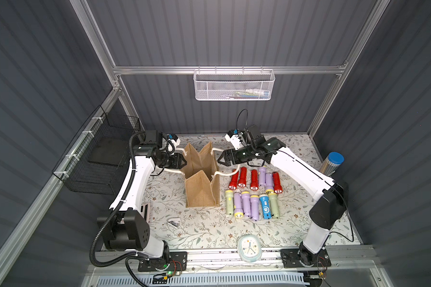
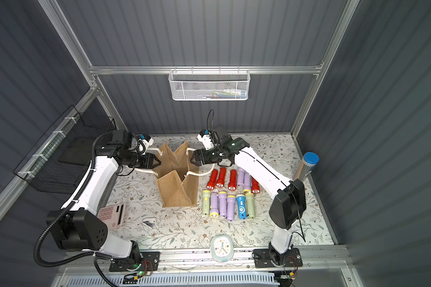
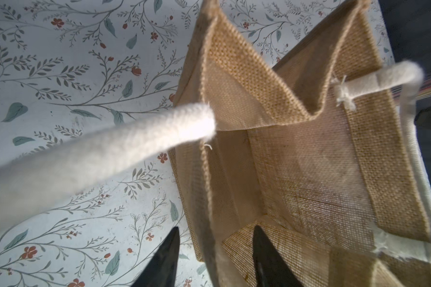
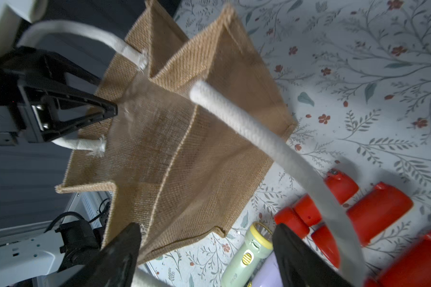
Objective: Put the flashlights into the tote bags
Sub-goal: Adjust the canvas bag at the center of the board, then pick up the flashlight from the center of the board.
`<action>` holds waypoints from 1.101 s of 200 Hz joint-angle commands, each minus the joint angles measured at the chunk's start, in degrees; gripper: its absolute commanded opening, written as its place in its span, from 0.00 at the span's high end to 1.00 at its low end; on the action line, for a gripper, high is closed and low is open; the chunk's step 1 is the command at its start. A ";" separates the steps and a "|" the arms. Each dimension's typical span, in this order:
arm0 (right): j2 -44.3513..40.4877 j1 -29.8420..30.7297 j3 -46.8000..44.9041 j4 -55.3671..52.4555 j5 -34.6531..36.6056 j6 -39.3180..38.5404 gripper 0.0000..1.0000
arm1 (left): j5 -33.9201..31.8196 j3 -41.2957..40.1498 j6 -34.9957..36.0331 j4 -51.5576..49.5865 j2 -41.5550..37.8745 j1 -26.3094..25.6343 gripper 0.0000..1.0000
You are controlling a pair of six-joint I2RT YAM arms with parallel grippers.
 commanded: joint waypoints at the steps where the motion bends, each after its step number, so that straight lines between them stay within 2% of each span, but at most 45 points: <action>1: -4.16 -1.38 -1.11 4.02 -2.48 -1.17 0.01 | 2.86 -1.21 -2.15 1.42 -1.12 -0.49 0.50; 17: -7.18 -2.32 -3.43 6.59 -2.02 -0.46 0.01 | 2.90 -1.25 -2.95 2.15 -0.93 -0.81 0.49; 43: -13.36 -4.51 -8.77 10.39 3.60 5.51 0.01 | 2.79 -0.52 -3.55 2.31 -0.18 -1.45 0.49; 49: -15.24 -5.27 -10.65 11.31 7.29 6.71 0.01 | 2.64 -0.24 -3.64 2.21 0.02 -1.68 0.49; 60: -18.81 -6.94 -14.98 13.73 9.78 8.97 0.01 | 2.18 0.15 -3.99 2.12 0.37 -2.15 0.49; 82: -27.46 -12.11 -27.09 22.19 9.37 12.16 0.01 | 1.29 0.70 -4.47 1.89 0.90 -3.44 0.50; 94: -30.20 -15.62 -31.42 22.02 7.87 14.17 0.01 | 0.48 1.26 -4.74 1.47 1.30 -4.24 0.49; 114: -29.49 -20.58 -30.63 10.69 7.73 14.50 0.01 | -0.46 1.78 -5.23 0.72 1.74 -5.56 0.49; 142: -27.26 -21.97 -31.73 -0.77 14.61 11.97 0.01 | -2.22 2.04 -7.04 0.31 2.63 -6.26 0.50; 181: -25.35 -23.62 -36.19 -3.47 18.71 8.63 0.01 | -3.47 1.61 -11.61 -0.49 2.78 -6.39 0.52; 189: -25.11 -24.19 -36.91 -3.64 20.11 7.99 0.01 | -5.32 1.45 -12.63 -0.60 2.60 -6.39 0.52; 220: -21.55 -27.41 -36.68 -5.22 24.91 6.72 0.01 | -5.29 0.53 -15.00 -0.31 1.66 -7.16 0.53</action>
